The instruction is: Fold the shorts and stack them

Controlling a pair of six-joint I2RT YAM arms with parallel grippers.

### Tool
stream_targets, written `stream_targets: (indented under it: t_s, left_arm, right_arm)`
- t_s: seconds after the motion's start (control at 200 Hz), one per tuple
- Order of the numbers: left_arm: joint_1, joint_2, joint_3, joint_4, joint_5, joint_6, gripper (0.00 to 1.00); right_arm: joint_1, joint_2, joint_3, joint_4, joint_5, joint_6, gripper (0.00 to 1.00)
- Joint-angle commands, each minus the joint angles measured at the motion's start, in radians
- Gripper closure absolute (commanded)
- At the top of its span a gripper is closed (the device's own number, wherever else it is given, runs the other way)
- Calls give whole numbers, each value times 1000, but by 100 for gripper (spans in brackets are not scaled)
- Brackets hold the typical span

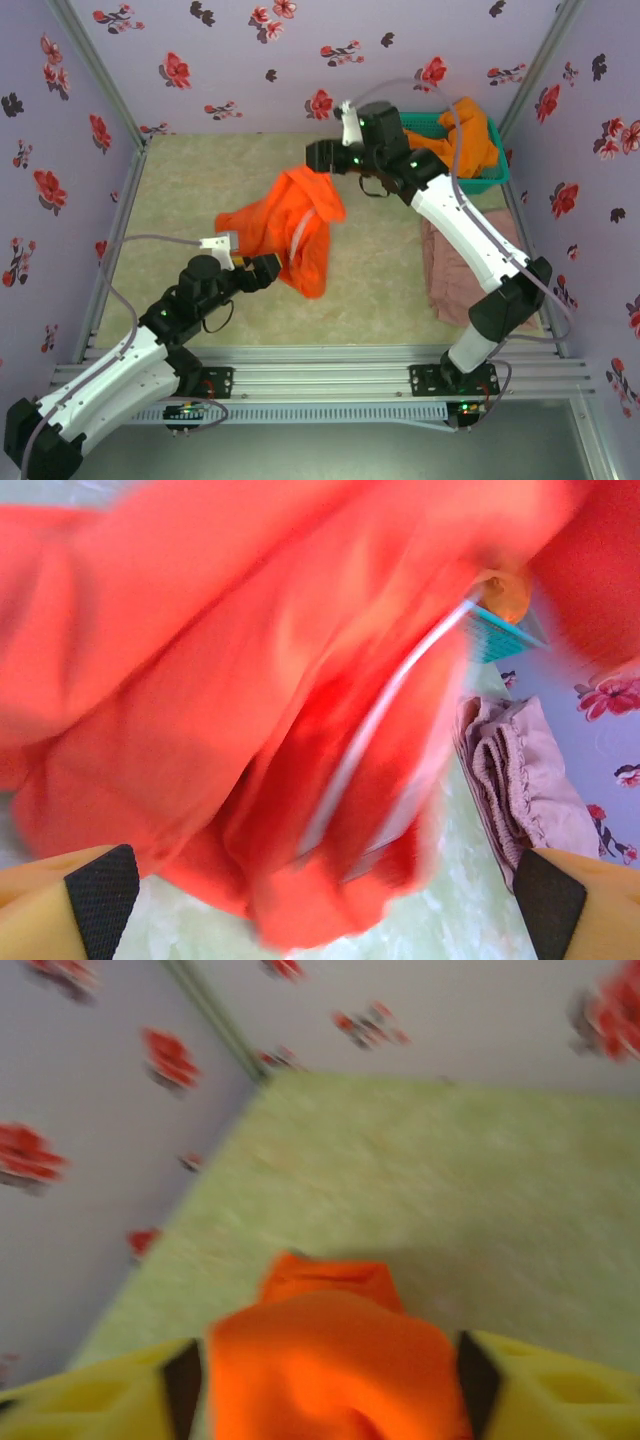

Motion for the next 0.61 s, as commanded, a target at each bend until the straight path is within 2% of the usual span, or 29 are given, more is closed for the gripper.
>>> stream_targets:
  t_s: [0.0, 0.09, 0.285, 0.6]
  left_arm:
    - [8, -4, -4, 3, -42, -20, 1]
    - [8, 19, 17, -10, -48, -20, 0]
    - [30, 95, 60, -45, -43, -65, 1]
    - [110, 273, 110, -77, 132, -72, 2]
  right_arm:
    - [-70, -68, -67, 4, 130, -9, 19]
    - [-73, -85, -115, -53, 152, -46, 18]
    - [-12, -169, -333, -36, 183, -81, 18]
    - [-24, -256, -634, -43, 371, -32, 17]
